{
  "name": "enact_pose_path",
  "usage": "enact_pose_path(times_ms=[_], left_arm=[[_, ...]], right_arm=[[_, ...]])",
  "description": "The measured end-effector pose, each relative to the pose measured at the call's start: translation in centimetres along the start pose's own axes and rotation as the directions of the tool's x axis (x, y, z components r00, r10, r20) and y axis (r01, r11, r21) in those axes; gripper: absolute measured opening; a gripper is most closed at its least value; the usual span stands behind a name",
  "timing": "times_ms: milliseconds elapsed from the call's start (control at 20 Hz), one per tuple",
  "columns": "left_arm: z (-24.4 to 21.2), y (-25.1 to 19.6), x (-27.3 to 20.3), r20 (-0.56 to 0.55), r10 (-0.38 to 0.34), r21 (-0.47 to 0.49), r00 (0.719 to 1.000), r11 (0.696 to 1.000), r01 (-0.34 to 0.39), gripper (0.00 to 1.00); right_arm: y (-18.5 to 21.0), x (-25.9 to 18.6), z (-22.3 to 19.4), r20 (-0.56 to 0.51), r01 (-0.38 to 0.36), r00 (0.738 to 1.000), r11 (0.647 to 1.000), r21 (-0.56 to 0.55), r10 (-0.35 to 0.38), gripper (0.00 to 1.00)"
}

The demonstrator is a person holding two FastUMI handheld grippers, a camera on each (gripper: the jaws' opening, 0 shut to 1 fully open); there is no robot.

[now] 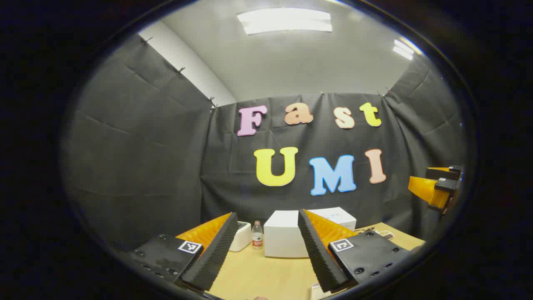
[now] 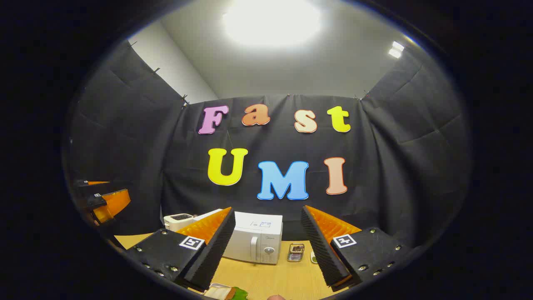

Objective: Open the microwave oven with the left hand, put the food in, and close the microwave oven.

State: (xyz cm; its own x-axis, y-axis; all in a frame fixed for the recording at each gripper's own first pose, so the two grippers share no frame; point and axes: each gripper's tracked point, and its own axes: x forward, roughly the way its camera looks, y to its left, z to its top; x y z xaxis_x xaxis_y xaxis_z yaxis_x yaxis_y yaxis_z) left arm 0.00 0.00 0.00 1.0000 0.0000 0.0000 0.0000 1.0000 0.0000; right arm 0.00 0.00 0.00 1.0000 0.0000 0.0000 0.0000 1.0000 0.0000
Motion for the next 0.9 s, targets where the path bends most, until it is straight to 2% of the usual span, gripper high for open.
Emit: enact_pose_path(times_ms=[500, 900], left_arm=[[0.3, -3.2, -0.5, 0.013, -0.024, 0.014, 1.0, 1.0, 0.024, 0.96], [-1.6, -7.3, 0.1, -0.002, -0.041, -0.014, 0.999, 0.999, 0.041, 0.95]], right_arm=[[-1.3, -0.1, -0.8, -0.011, -0.008, 1.0, 1.0, 0.005, 0.008, 0.96], [-2.9, -0.5, -2.4, -0.023, -0.029, 0.999, 0.999, 0.027, 0.03, 0.96]])
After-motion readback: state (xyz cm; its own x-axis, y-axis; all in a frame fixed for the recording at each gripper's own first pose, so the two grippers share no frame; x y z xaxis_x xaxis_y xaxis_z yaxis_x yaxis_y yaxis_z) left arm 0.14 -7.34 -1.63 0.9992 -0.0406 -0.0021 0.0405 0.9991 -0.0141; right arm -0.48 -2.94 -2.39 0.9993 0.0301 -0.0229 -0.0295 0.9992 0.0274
